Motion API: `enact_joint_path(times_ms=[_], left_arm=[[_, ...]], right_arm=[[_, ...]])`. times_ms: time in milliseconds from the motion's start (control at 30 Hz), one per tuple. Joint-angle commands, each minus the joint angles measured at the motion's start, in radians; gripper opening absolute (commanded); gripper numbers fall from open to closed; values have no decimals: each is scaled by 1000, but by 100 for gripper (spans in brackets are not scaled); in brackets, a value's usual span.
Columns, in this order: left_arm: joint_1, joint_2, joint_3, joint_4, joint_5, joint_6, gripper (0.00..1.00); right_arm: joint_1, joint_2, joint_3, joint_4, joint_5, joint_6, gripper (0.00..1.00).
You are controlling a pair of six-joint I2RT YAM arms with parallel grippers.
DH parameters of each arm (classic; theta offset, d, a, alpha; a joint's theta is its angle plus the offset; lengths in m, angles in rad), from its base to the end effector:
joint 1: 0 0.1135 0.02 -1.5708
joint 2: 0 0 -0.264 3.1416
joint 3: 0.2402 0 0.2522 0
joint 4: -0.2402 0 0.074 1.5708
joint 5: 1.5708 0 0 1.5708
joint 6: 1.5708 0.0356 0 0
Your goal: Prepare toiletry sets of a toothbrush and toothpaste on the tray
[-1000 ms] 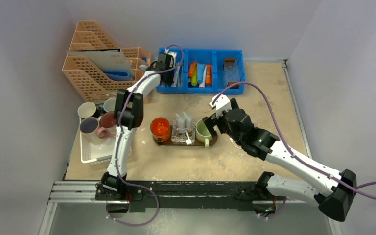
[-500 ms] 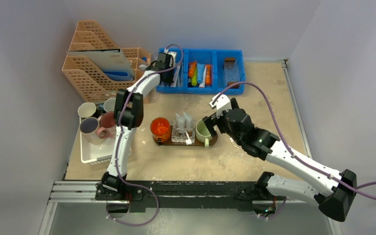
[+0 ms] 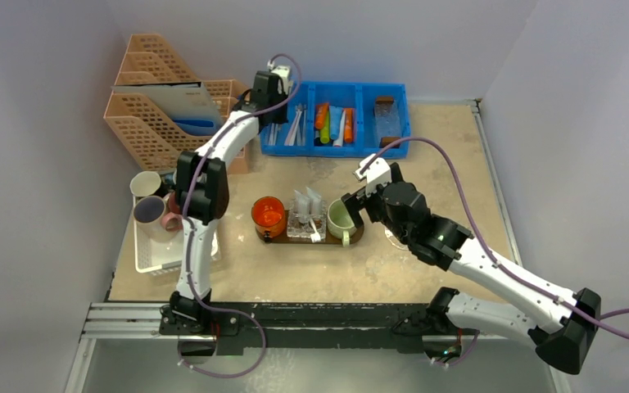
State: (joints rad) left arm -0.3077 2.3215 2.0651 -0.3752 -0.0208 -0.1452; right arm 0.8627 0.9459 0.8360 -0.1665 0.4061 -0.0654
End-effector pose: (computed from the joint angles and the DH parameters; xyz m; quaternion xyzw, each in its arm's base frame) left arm 0.5155 -0.1631 0.2377 0.0677 0.8891 -0.0926 0.4430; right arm 0.1526 0.1567 0.3313 -0.2410 0.7532 0.0810 0.6067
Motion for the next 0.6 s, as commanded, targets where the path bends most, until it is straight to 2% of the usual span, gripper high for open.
enact_joint_path(times_ms=[0, 300, 567], left_arm=[[5, -137, -59, 82, 16, -26, 0], [5, -365, -292, 211, 81, -56, 0], [4, -636, -566, 330, 160, -57, 0]], right_arm=[[-2, -17, 25, 36, 14, 15, 99], [-2, 17, 90, -1, 28, 41, 99], [-3, 44, 175, -14, -23, 91, 99]])
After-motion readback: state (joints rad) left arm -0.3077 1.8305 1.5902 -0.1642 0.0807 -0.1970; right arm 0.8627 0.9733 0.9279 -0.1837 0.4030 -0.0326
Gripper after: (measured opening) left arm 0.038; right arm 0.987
